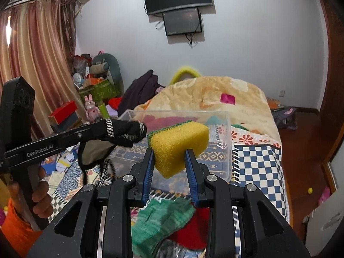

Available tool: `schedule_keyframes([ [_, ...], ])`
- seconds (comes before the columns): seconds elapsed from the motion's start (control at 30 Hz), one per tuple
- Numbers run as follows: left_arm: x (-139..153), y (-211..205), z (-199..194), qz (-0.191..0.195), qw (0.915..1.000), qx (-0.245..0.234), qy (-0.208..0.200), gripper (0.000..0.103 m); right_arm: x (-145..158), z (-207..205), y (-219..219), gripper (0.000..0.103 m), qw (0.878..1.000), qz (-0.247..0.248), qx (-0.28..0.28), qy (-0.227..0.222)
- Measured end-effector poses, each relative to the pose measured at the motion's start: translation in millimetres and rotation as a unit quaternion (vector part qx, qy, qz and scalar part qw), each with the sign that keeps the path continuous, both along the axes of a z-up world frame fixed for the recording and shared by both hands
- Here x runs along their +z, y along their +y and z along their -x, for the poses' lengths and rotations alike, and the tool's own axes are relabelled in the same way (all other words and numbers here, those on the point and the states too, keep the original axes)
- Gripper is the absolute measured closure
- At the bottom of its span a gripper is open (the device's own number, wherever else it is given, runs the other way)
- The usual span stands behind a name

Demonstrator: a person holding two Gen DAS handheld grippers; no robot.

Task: Organize soft objects
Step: 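Drop the black cap into the clear box while right drops the sponge in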

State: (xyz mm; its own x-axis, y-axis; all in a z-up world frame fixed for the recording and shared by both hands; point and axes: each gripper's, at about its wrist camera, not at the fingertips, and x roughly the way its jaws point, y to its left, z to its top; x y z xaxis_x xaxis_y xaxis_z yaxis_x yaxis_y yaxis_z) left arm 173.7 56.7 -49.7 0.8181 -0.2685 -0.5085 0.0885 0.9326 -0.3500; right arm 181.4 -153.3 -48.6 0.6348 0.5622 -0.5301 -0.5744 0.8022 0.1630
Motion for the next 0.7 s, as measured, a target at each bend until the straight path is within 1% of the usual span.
schedule_keyframes([
  [0.2,-8,4,-28,-0.026,0.9993,0.016,0.020,0.087,-5,-19,11,0.076,0.999,0.018,0.008,0.026],
  [0.3,-14,7,-39,-0.036,0.9985,0.021,0.035,0.087,-9,-26,20,0.076,0.999,0.036,0.009,0.032],
  [0.4,-20,9,-49,-0.033,0.9980,0.016,0.051,0.087,-15,-36,27,0.076,0.998,0.053,0.011,0.044],
  [0.53,-28,9,-59,-0.042,0.9965,0.016,0.070,0.087,-22,-44,37,0.076,0.995,0.078,0.013,0.058],
  [0.6,-30,6,-59,-0.053,0.9957,0.013,0.074,0.086,-27,-45,41,0.076,0.994,0.091,0.019,0.065],
  [0.67,-29,2,-55,-0.068,0.9949,0.016,0.073,0.083,-29,-45,43,0.075,0.993,0.098,0.021,0.067],
  [0.7,-28,1,-53,-0.075,0.9946,0.018,0.071,0.076,-29,-45,43,0.075,0.993,0.099,0.018,0.065],
])
